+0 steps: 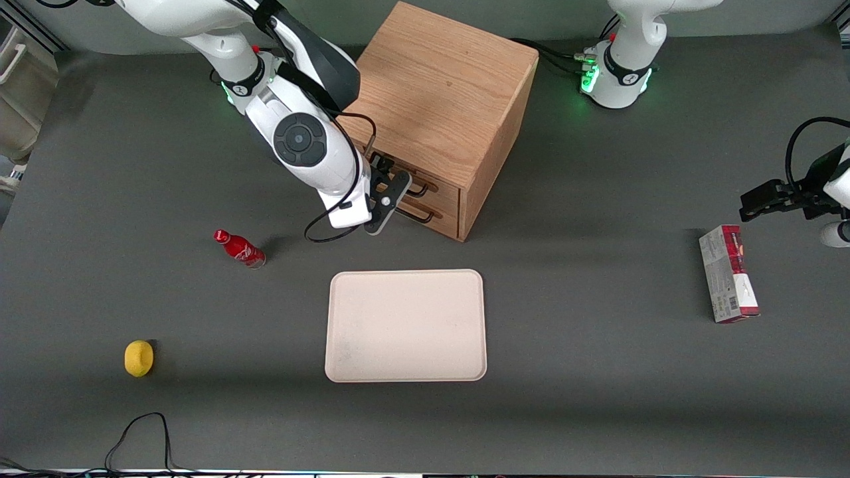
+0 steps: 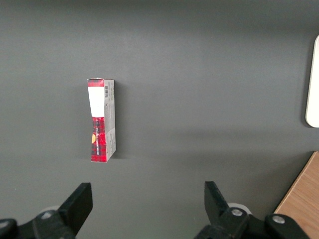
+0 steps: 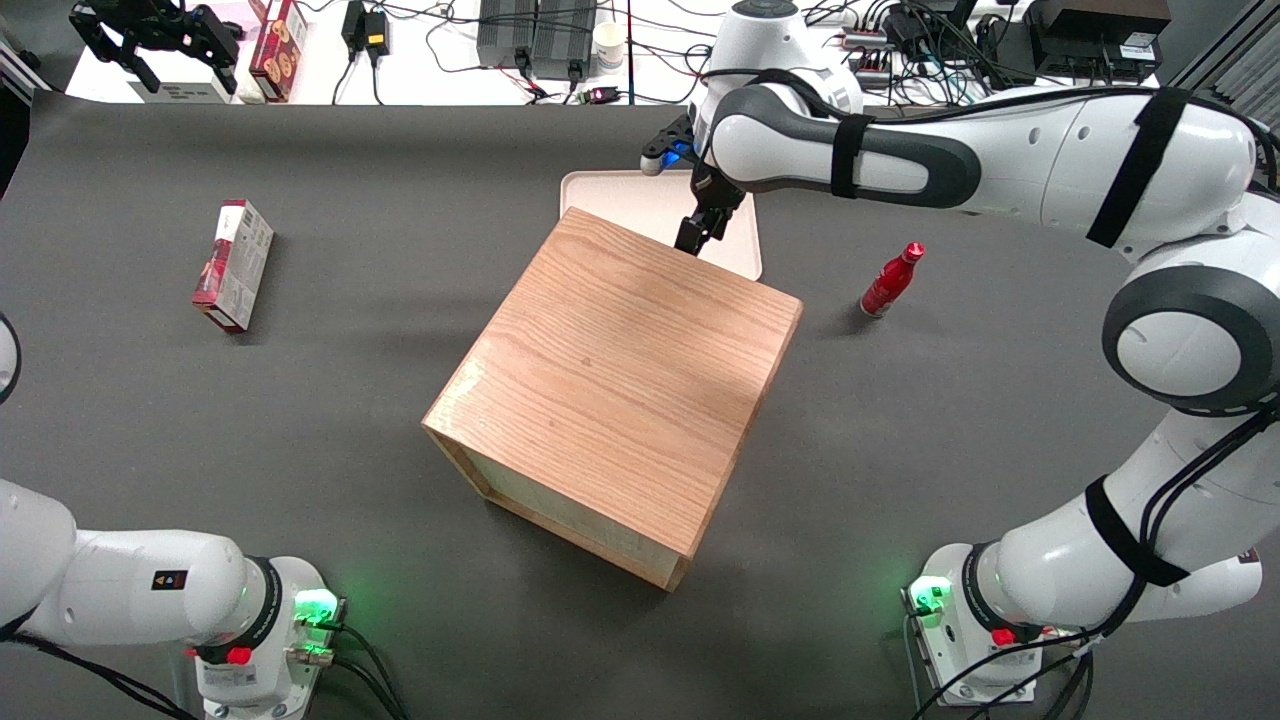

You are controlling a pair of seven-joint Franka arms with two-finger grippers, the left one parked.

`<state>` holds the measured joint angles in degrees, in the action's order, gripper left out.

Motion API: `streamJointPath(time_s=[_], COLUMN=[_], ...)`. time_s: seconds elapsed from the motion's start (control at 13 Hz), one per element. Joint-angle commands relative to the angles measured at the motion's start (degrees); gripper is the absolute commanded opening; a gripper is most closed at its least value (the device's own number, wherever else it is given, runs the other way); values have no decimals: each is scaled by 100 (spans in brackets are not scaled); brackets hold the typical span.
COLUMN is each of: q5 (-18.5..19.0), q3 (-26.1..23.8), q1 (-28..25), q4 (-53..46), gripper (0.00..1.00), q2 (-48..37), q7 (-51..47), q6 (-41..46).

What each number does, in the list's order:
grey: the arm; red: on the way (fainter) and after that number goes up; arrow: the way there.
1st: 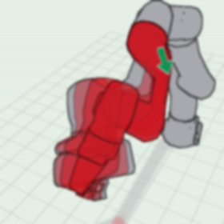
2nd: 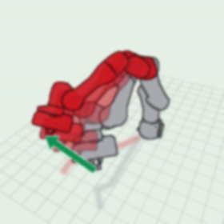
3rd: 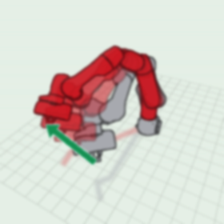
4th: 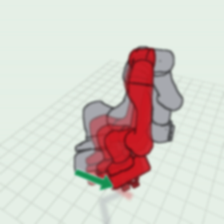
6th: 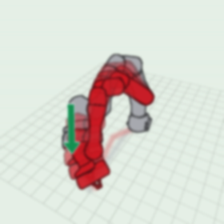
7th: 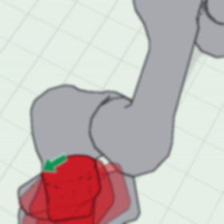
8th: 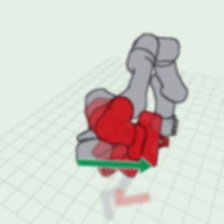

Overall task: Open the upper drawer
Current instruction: 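Pull the upper drawer outward from the cabinet with the right gripper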

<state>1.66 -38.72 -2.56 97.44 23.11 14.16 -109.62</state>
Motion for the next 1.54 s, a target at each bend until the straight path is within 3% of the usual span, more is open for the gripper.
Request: streamJointPath(time_s=[0.0,0.46,1.23,1.46], q5=[281,247,255,212], q3=[162,953,1560,2366], q1=[36,36,106,115], q4=[-128,-1112,-1789,-1983], gripper=[100,100,100,100], q2=[123,536,528,117], q7=[374,1001,1054,1062], q6=[-200,-86,-42,11])
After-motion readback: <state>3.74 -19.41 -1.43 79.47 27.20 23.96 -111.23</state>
